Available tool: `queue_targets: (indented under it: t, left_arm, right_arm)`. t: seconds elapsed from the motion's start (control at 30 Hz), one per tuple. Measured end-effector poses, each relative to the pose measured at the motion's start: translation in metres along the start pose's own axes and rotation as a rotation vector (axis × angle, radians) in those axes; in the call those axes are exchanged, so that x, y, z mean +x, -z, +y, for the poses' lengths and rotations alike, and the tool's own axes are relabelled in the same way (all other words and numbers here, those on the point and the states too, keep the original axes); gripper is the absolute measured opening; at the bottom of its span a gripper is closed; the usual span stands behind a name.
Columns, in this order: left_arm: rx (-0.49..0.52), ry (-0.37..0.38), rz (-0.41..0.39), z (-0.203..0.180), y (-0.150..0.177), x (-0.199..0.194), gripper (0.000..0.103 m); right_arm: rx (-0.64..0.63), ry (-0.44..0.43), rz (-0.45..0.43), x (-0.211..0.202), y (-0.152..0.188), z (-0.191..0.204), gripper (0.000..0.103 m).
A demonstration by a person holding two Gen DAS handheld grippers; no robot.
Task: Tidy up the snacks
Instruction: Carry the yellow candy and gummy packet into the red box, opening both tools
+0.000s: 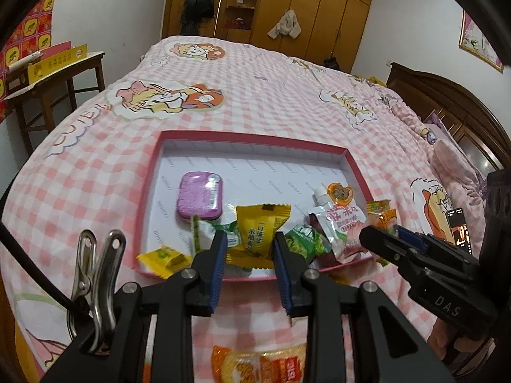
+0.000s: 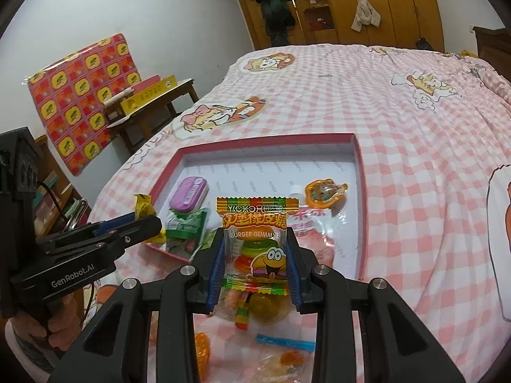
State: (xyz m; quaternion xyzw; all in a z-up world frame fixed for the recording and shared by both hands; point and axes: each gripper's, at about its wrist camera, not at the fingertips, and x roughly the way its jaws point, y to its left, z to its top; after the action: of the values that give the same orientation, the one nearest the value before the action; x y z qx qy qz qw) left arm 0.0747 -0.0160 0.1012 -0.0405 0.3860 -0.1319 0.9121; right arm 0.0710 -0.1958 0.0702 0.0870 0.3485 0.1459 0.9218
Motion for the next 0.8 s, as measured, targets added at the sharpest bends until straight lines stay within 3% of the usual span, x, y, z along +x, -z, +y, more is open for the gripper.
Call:
queue_targets:
  t: [0.8]
  left_arm:
    - [0.058, -0.005, 0.05, -0.034, -0.021, 0.076, 0.03]
  right_arm:
    - [0.026, 0.05, -0.005, 0.036, -0.031, -0.037, 0.034]
